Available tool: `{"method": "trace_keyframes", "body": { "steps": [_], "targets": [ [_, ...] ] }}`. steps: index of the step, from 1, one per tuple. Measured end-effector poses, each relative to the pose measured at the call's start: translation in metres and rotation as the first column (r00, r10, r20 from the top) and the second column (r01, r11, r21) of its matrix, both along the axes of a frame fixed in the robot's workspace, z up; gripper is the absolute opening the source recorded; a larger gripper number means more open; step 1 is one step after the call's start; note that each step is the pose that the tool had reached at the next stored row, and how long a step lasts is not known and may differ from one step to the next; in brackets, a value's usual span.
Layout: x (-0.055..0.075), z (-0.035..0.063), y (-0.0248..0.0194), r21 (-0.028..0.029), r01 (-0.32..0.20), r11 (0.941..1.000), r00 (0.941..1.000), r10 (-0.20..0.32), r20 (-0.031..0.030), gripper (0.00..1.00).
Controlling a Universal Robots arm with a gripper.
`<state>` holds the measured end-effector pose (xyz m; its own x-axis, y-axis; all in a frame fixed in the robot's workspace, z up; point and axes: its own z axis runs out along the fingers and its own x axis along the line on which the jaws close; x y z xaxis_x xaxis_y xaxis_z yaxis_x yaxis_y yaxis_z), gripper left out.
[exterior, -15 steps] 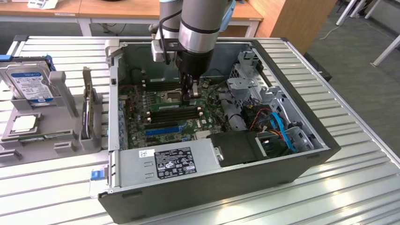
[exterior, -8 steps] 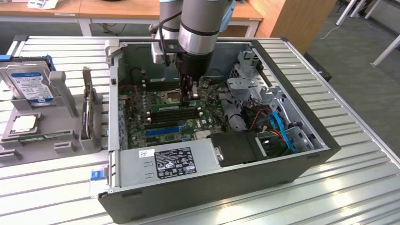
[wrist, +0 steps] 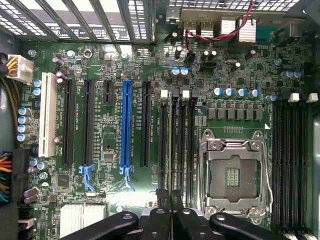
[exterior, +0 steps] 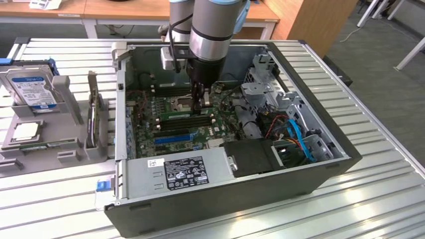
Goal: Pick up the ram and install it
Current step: 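Insert the ram into the slot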
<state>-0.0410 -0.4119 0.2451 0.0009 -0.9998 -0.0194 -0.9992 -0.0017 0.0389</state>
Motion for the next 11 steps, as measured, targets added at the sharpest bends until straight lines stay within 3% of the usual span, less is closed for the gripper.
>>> {"method": "trace_keyframes", "body": {
  "steps": [11],
  "targets": [
    [0.0000,-0.0002,0.0000,0.0002,0.004,1.0000,1.0000,-0.004,0.0001,0.12]
  ]
}}
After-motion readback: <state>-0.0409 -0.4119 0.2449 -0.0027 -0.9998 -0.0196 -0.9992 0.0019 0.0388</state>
